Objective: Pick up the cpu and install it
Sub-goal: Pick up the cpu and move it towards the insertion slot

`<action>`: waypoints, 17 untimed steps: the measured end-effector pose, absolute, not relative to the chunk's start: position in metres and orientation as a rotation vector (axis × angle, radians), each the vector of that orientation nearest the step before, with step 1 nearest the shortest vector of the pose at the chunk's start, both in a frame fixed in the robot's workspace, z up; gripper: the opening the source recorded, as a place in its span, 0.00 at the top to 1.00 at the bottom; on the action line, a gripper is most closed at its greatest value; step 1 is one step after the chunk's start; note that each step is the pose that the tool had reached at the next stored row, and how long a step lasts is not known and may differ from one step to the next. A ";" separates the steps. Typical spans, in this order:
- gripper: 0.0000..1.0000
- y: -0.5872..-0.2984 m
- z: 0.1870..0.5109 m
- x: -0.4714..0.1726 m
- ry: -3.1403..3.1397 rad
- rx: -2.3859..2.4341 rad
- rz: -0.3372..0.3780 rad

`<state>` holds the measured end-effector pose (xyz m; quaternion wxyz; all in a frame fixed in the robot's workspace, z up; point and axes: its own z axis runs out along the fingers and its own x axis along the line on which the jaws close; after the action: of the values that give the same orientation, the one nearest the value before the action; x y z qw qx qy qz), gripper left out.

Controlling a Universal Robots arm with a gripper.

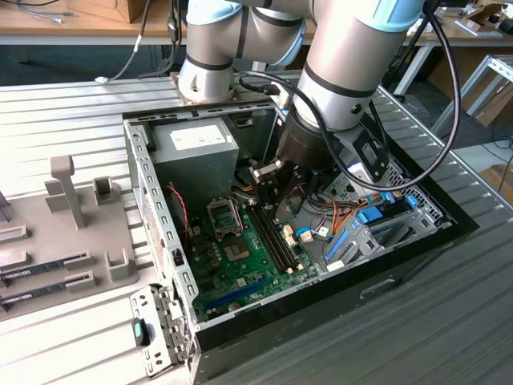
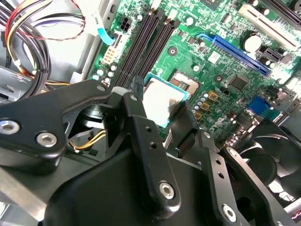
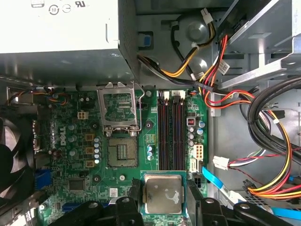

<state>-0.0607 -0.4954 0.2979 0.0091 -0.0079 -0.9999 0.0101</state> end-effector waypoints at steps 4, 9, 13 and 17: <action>0.53 -0.496 0.296 -0.061 -3.123 -0.025 0.031; 0.53 -0.496 0.294 -0.061 -3.123 -0.025 0.032; 0.53 -0.496 0.292 -0.061 -3.123 -0.025 0.032; 0.53 -0.496 0.291 -0.061 -3.123 -0.025 0.032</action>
<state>-0.0608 -0.4961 0.2908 0.0092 -0.0080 -0.9999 0.0101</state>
